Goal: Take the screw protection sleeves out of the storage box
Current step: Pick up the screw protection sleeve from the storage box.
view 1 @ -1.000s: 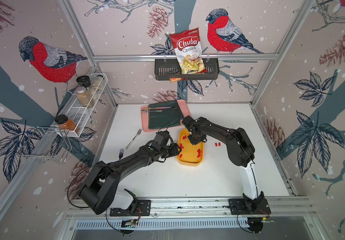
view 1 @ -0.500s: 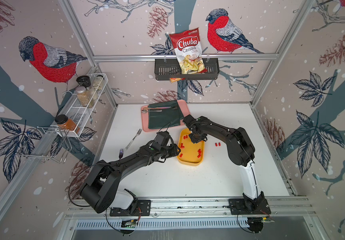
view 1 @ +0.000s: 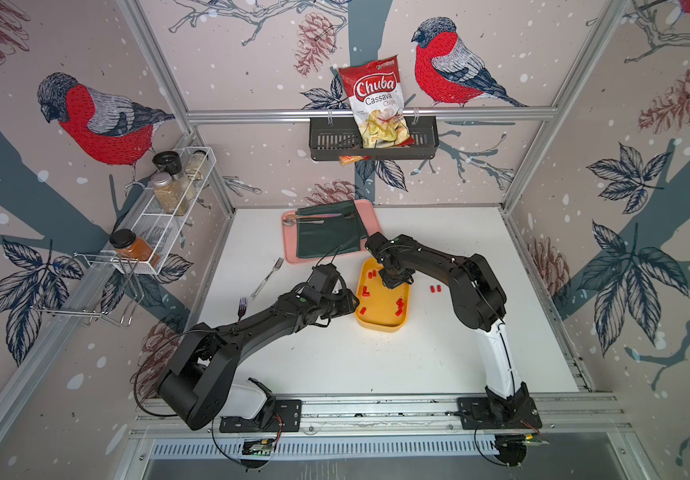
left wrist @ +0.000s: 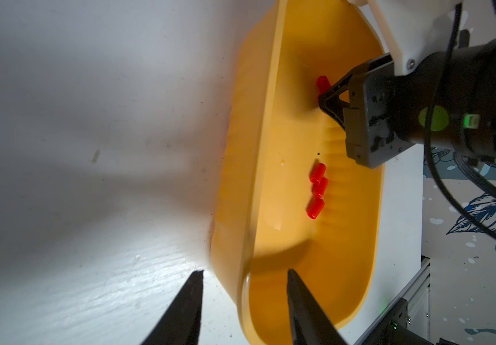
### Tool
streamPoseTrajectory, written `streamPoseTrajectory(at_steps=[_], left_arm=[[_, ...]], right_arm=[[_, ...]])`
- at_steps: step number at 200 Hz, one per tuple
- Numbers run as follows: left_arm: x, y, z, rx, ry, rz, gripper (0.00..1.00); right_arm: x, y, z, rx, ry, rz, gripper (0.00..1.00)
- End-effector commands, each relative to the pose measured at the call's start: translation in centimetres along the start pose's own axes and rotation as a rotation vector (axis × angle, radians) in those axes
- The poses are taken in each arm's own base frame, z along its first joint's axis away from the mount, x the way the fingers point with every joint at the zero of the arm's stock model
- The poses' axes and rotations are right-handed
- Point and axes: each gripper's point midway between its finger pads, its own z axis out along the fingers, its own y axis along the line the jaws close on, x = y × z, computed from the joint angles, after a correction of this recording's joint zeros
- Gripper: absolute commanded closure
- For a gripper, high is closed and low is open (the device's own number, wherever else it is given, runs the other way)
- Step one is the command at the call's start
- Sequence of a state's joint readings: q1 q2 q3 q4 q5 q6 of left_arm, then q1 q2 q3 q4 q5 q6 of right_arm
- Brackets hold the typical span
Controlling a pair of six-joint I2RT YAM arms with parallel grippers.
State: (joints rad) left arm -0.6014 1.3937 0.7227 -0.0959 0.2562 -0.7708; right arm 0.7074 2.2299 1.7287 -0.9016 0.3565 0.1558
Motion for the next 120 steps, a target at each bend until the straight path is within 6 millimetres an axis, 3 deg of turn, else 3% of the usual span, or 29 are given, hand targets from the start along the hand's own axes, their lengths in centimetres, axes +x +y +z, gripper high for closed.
streamPoseTrajectory(at_steps=[1,42,120], left_arm=[[0.0,0.2,-0.1,-0.008,-0.007,-0.001,0.57],[0.4,0.5,-0.6,-0.007,-0.014,-0.018,0.66],[1.4,1.1,-2.2,0.013,-0.04,-0.04,0.67]], right_arm=[[0.6,0.4,0.5,-0.008,0.026,-0.003,0.95],[-0.2,1.6,0.1,-0.061,-0.004,0.01,1.0],[-3.8,5.6,-1.9,-0.234,-0.079,0.02,1.0]])
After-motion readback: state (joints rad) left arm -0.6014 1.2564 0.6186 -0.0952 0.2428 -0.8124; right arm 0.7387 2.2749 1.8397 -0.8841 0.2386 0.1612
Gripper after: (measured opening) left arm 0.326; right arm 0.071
